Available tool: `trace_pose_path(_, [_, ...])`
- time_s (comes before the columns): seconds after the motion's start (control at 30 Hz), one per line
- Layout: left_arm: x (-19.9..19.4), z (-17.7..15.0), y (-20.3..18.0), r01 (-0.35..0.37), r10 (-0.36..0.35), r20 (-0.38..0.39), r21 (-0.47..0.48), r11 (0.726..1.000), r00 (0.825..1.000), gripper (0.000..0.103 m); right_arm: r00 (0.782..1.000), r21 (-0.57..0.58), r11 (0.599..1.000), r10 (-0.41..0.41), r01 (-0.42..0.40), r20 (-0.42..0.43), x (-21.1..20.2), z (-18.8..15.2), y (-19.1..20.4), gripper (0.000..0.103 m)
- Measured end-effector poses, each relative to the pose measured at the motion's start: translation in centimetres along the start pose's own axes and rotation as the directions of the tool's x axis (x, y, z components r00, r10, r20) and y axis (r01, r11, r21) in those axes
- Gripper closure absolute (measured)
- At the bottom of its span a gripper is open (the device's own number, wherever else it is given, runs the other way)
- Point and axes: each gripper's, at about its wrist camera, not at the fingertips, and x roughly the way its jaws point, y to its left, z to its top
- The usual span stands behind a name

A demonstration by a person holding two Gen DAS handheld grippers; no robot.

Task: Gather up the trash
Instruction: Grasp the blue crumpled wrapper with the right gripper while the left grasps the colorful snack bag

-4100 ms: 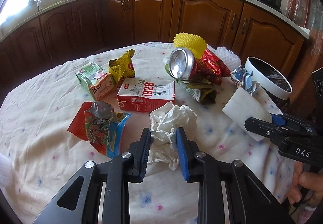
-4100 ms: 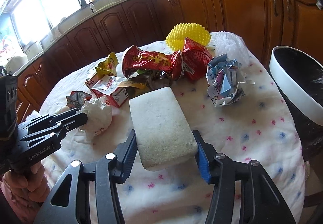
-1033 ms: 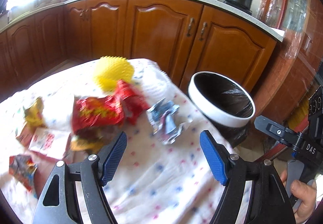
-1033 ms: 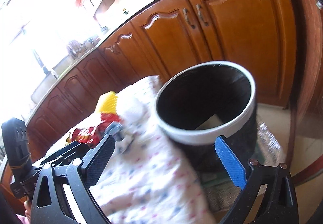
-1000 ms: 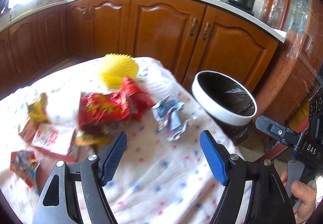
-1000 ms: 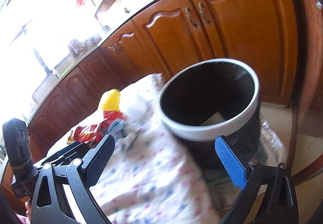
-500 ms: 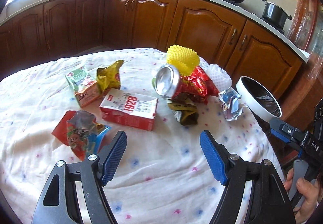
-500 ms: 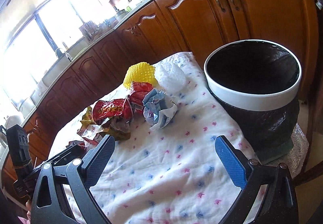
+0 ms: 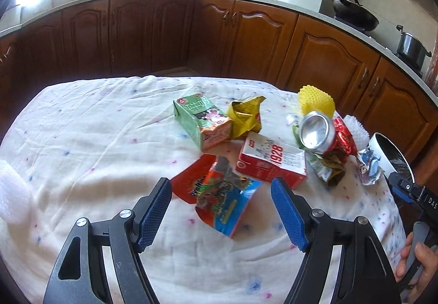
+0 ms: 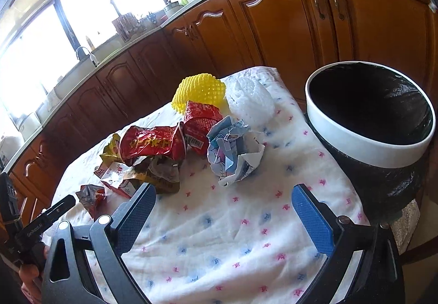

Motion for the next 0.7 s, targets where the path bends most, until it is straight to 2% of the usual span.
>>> trace_pose_path(0.17, [2.3,0.3,0.7,-0.019,0.019,-0.053,-0.004,1.000,0.998,0.032,1.000,-0.001,1.000,-0.015,0.015,-0.010,1.8,1.2,-0.2,0.003])
trace_pose_path(0.2, [3.2,0.5,0.7,-0.018,0.017,-0.065,-0.011,1.000,0.998,0.042,1.000,0.004,1.000,-0.016,0.016,-0.012,2.2,1.4,-0.3,0.003])
trace_pose_path(0.23, [3.8,0.5,0.7,-0.017,0.016,-0.085,-0.013,1.000,0.996,0.058,1.000,0.004,1.000,-0.018,0.018,-0.016,2.7,1.5,-0.4,0.003])
trace_pose_path(0.3, [5.1,0.5,0.8,-0.005,0.003,-0.128,-0.014,1.000,0.992,0.074,0.999,0.006,1.000,-0.026,0.026,-0.030,3.6,1.9,-0.6,0.004])
trace_pose_path(0.37, [5.4,0.5,0.8,-0.003,0.003,-0.128,-0.006,1.000,0.992,0.084,0.999,0.017,1.000,-0.023,0.024,-0.038,4.4,2.0,-0.9,0.008])
trace_pose_path(0.4, [5.7,0.6,0.8,0.003,-0.004,-0.132,-0.002,1.000,0.991,0.093,0.999,0.021,1.000,-0.018,0.019,-0.045,4.8,2.1,-1.0,0.015])
trace_pose_path(0.43, [5.7,0.6,0.8,0.009,-0.009,-0.132,0.001,1.000,0.991,0.093,0.998,0.024,1.000,-0.016,0.017,-0.055,5.2,2.1,-1.2,0.028])
trace_pose_path(0.47, [5.9,0.7,0.7,0.007,-0.006,-0.129,0.007,1.000,0.992,0.094,0.998,0.029,1.000,-0.011,0.013,-0.066,5.5,2.1,-1.3,0.036])
trace_pose_path(0.5, [5.8,0.7,0.5,0.006,-0.004,-0.126,0.015,1.000,0.992,0.095,0.997,0.035,0.999,-0.005,0.008,-0.075,5.8,2.0,-1.4,0.053])
trace_pose_path(0.63, [4.8,0.5,-0.2,0.013,-0.009,-0.106,0.041,0.999,0.994,0.098,0.998,0.026,1.000,0.000,0.001,-0.062,5.3,1.9,-1.5,0.066])
trace_pose_path(0.7, [3.9,0.4,-0.5,0.027,-0.022,-0.096,0.049,0.998,0.995,0.098,0.999,0.016,1.000,0.003,-0.003,-0.054,4.7,1.7,-1.4,0.067])
